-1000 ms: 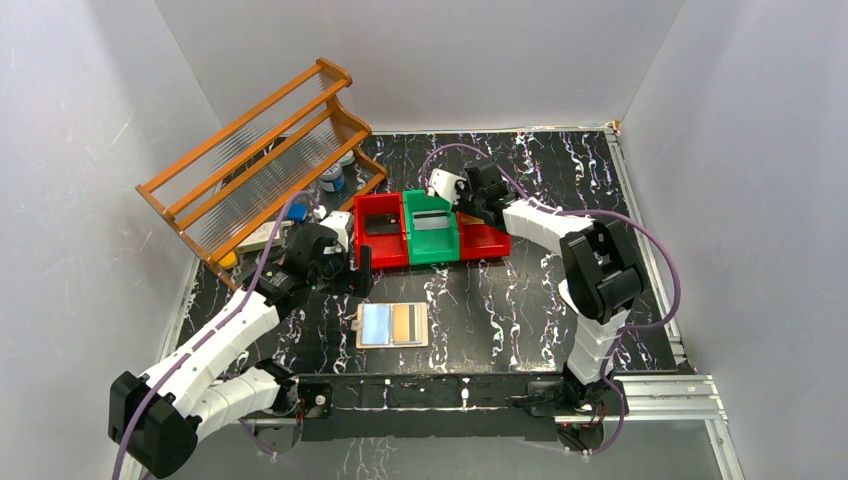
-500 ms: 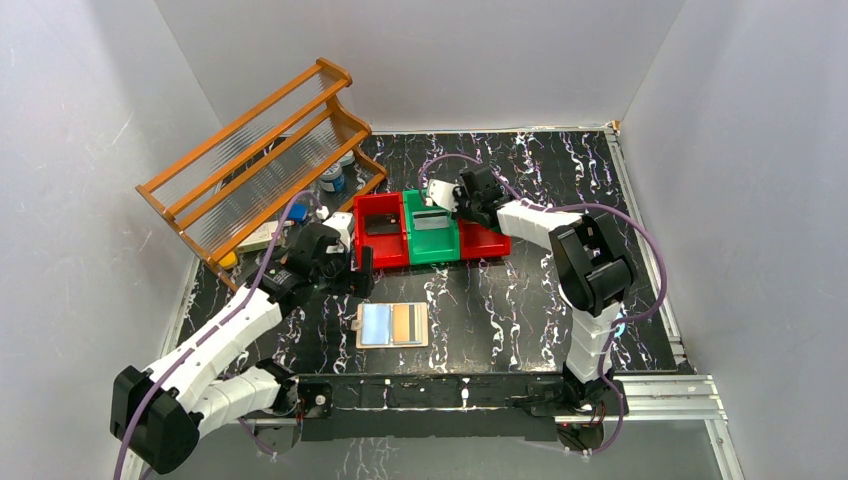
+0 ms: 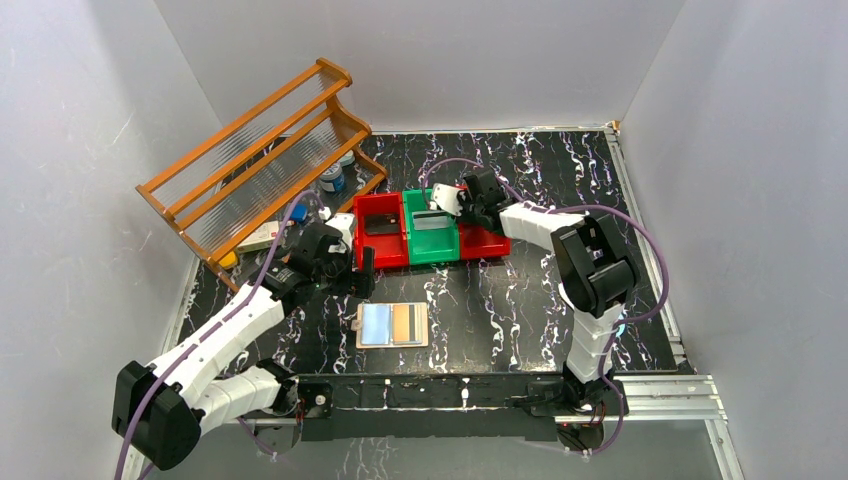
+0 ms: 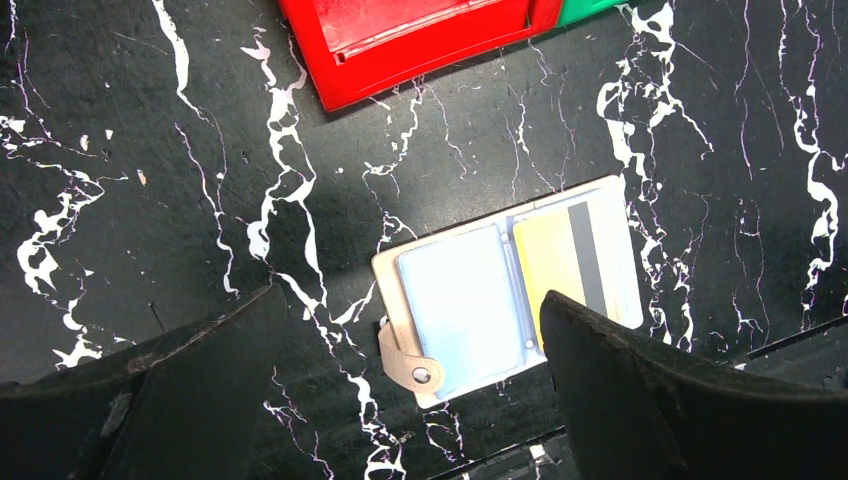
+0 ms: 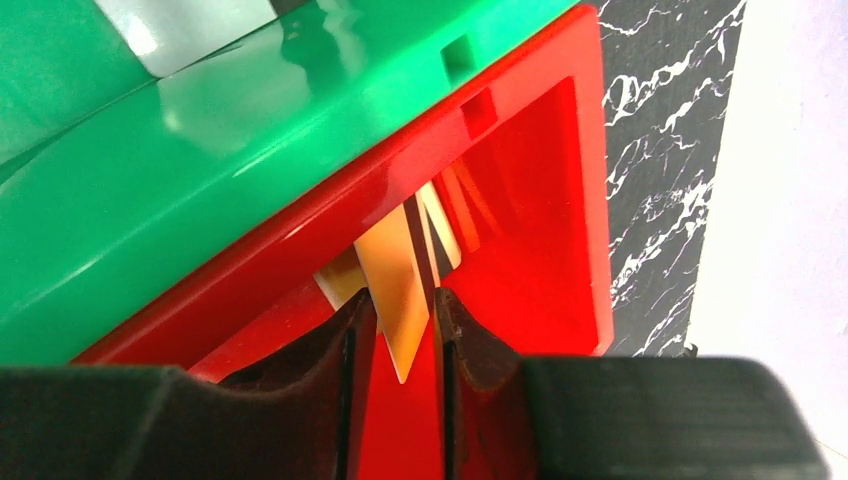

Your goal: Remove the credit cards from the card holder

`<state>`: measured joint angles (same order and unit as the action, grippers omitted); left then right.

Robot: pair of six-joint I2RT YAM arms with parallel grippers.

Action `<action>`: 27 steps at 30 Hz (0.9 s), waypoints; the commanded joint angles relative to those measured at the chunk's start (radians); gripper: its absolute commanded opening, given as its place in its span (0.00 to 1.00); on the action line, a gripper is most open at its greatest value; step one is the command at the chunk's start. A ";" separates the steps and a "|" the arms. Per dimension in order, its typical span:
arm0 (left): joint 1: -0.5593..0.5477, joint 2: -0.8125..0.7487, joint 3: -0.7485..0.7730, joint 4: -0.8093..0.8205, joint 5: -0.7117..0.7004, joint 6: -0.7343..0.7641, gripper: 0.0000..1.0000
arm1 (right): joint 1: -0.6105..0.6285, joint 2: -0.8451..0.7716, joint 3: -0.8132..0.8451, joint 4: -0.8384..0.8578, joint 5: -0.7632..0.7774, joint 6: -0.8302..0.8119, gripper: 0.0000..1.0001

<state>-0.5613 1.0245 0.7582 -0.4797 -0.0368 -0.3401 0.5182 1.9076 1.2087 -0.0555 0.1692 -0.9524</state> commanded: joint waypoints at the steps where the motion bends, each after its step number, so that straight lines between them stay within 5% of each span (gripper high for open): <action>1: -0.007 -0.004 0.010 -0.006 0.005 0.010 0.98 | 0.000 -0.066 -0.026 -0.008 -0.004 0.023 0.37; 18: -0.007 -0.033 0.002 0.007 0.034 0.022 0.99 | -0.003 -0.227 -0.052 0.000 0.006 0.200 0.43; 27: -0.009 -0.024 0.002 0.006 0.029 0.023 0.98 | -0.003 -0.535 -0.162 0.096 -0.101 0.642 0.50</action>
<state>-0.5652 1.0042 0.7582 -0.4721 -0.0128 -0.3321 0.5171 1.5379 1.1069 -0.0719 0.1375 -0.5880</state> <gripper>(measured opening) 0.983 0.474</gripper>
